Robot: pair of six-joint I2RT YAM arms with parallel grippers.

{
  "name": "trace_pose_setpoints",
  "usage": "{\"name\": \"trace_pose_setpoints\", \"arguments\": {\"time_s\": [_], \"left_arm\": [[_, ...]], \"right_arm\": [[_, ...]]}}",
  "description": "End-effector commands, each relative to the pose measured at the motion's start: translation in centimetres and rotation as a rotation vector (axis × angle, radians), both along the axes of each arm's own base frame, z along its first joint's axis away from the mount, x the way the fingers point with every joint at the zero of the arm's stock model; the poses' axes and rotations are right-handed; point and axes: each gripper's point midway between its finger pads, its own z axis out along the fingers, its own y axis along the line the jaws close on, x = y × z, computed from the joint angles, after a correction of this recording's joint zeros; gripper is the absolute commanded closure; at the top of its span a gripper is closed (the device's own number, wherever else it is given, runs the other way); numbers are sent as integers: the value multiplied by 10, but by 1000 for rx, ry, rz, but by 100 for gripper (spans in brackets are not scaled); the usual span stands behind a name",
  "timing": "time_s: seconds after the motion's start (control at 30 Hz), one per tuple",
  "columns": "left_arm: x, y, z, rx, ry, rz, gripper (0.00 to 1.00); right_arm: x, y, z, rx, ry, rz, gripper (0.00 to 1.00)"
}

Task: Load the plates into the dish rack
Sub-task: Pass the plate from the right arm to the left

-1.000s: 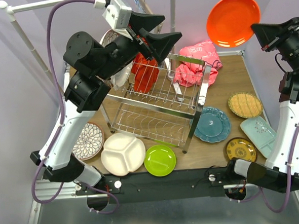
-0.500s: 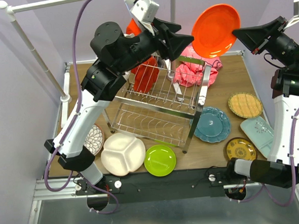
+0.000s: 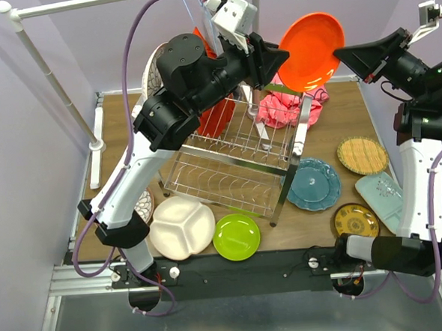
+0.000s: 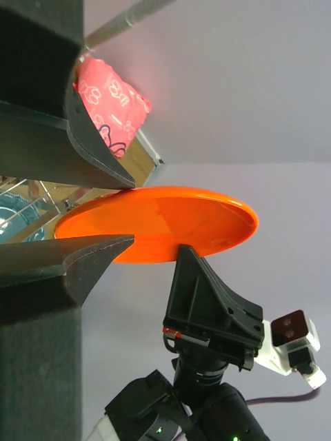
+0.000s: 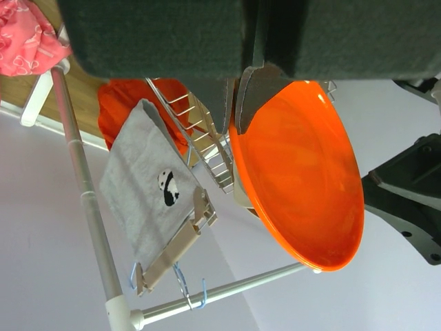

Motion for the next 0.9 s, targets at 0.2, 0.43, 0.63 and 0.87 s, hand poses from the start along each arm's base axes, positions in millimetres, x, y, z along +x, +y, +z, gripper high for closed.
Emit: {"name": "trace_pose_setpoints", "arguments": {"time_s": [0.2, 0.43, 0.63, 0.87], "left_arm": [[13, -3, -22, 98, 28, 158, 69], [19, -6, -43, 170, 52, 207, 71], [20, -9, -54, 204, 69, 208, 100], [16, 26, -23, 117, 28, 303, 100]], "right_arm": [[-2, 10, -4, -10, -20, 32, 99], [-3, 15, -6, -21, -36, 40, 100], [-7, 24, -7, -49, -71, 57, 100], [-4, 24, -11, -41, -62, 44, 84]]}}
